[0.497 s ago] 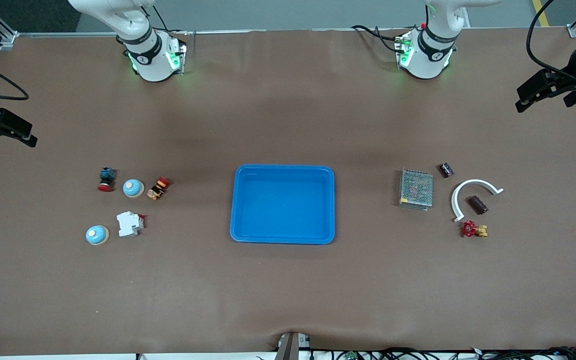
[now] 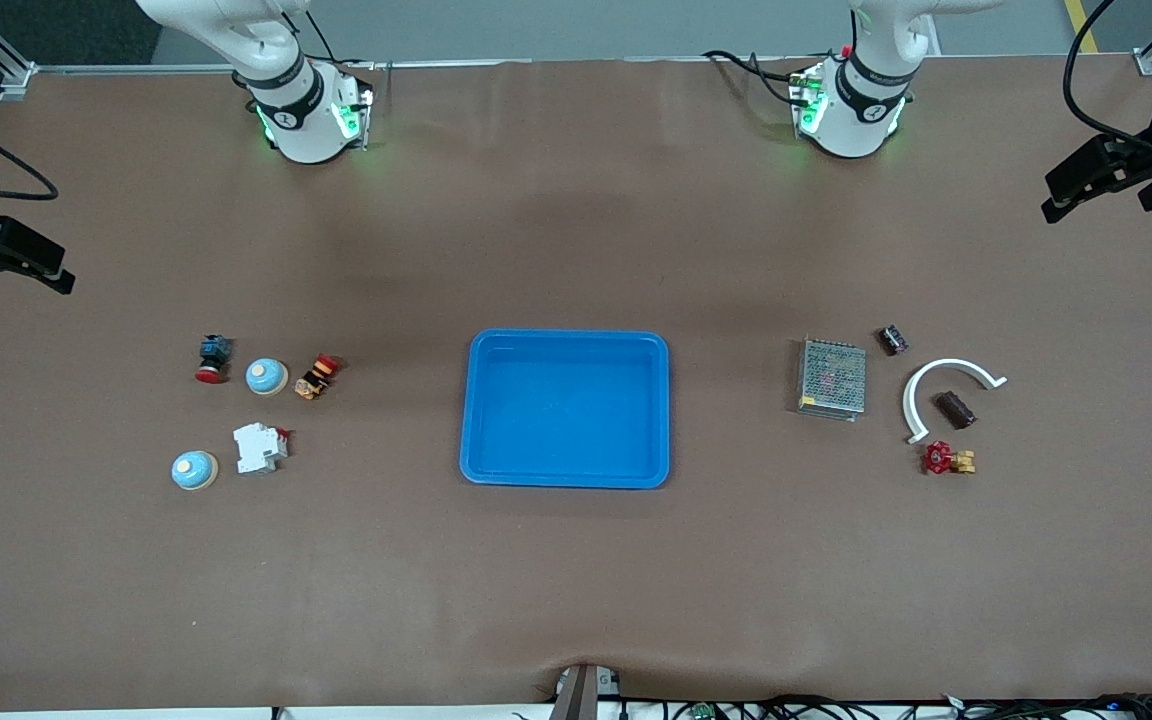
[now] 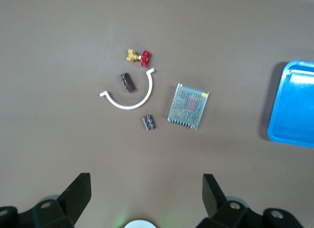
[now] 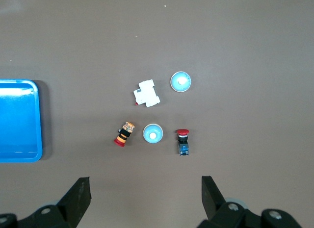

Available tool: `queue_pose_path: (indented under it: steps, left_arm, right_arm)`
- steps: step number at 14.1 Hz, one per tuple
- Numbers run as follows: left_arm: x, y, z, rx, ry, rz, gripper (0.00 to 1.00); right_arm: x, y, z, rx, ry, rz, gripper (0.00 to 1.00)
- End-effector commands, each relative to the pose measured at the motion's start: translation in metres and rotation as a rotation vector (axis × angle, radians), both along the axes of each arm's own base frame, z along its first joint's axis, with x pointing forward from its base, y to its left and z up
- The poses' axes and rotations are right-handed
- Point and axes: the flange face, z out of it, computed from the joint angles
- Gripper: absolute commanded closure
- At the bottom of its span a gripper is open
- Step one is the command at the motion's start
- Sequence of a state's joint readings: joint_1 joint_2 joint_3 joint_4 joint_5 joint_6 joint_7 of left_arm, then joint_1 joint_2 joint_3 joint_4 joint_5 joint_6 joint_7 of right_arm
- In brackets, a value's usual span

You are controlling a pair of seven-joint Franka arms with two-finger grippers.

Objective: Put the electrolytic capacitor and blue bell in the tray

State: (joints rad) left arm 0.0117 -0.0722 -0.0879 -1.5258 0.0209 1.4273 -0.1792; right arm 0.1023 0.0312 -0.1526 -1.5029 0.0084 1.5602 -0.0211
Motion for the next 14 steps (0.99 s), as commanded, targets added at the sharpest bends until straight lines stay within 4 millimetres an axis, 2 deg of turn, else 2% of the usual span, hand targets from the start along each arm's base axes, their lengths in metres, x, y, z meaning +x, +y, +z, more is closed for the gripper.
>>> queue_pose_path:
  steps: [1,4,8,9,11,13,14]
  left_arm:
    - [0.001,-0.001,-0.021,-0.007,0.058,0.005,0.00]
    - [0.001,-0.003,-0.066,0.005,0.084,0.005,0.00]
    - [-0.006,-0.003,-0.131,0.007,0.064,0.018,0.00]
    - [-0.009,0.000,-0.147,0.007,0.059,0.022,0.00]
    - [-0.010,0.021,-0.170,0.003,0.050,0.063,0.00]
    - [-0.016,0.034,-0.206,-0.001,0.056,0.089,0.00]
    - [-0.020,0.050,-0.226,-0.003,0.055,0.120,0.00]
  right_arm:
    - [-0.003,0.002,0.002,-0.013,0.002,-0.007,0.00]
    - [-0.002,0.003,-0.003,-0.013,0.008,-0.007,0.00]
    - [0.020,0.019,-0.042,-0.026,0.069,0.020,0.00]
    - [0.028,0.024,-0.058,-0.030,0.093,0.028,0.00]
    - [0.043,0.031,-0.086,-0.032,0.120,0.036,0.00]
    - [0.060,0.049,-0.120,-0.029,0.121,0.062,0.00]
    - [0.067,0.054,-0.137,-0.032,0.134,0.070,0.00]
